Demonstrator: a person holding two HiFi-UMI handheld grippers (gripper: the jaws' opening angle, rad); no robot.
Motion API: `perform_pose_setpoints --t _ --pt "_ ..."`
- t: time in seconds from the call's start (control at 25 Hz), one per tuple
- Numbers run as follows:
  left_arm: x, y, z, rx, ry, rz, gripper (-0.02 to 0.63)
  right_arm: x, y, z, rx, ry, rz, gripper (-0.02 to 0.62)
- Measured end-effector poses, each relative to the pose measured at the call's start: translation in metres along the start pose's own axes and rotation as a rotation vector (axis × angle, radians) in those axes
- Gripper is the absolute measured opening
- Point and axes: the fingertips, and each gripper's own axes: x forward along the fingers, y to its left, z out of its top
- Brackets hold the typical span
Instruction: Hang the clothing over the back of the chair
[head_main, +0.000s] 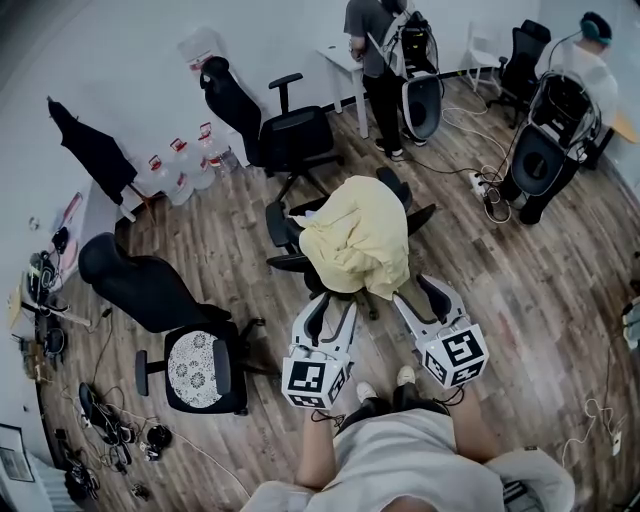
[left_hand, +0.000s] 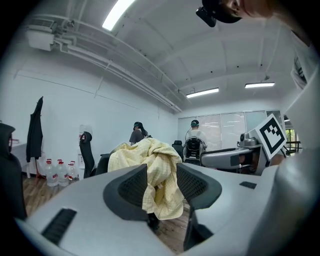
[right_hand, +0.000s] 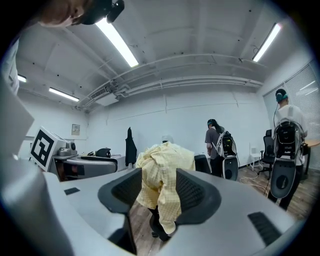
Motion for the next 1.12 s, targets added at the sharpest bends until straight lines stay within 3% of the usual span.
perform_pose_setpoints --t 0.48,1.12 --pt "0.003 -0.015 0.022 0.024 -0.045 -0.038 0.052 0.004 0.017 0.020 -0.047 -0.046 0.070 0.095" --pt "0.011 -0.025 0.013 0.022 -0.025 -0.071 0.025 0.007 0.026 0.013 -0.106 -0.014 0.117 0.021"
